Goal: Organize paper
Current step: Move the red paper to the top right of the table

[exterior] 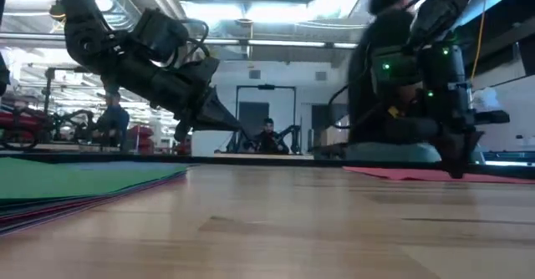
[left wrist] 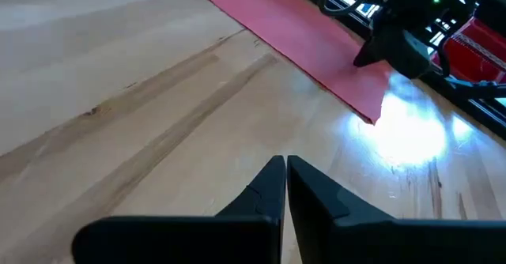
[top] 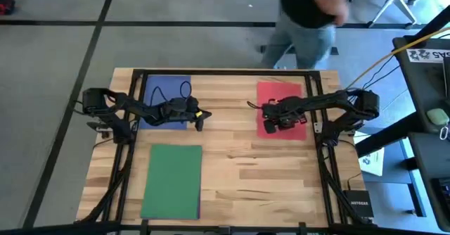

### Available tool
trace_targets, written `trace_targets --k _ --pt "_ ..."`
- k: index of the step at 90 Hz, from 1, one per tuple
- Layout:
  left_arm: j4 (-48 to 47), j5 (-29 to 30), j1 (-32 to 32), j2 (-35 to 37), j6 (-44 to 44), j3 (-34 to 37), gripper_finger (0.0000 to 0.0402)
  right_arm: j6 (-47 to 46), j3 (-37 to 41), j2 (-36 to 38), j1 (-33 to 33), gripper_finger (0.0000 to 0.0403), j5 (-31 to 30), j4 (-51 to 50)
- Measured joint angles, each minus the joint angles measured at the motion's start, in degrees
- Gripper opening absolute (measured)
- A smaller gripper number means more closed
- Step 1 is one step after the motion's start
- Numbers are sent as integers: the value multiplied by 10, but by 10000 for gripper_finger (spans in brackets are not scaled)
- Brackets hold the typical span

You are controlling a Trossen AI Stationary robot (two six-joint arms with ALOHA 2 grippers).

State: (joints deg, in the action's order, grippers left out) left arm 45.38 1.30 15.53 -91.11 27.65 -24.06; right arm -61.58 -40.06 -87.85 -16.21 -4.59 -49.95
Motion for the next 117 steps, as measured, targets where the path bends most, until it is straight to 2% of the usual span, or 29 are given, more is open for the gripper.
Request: trace_targets --k 51,117 --pt "-4 0 0 0 -2 0 0 42 7 0 -38 1 -53 2" --pt "-15 0 0 0 -2 0 0 27 7 -1 -46 0 -64 4"
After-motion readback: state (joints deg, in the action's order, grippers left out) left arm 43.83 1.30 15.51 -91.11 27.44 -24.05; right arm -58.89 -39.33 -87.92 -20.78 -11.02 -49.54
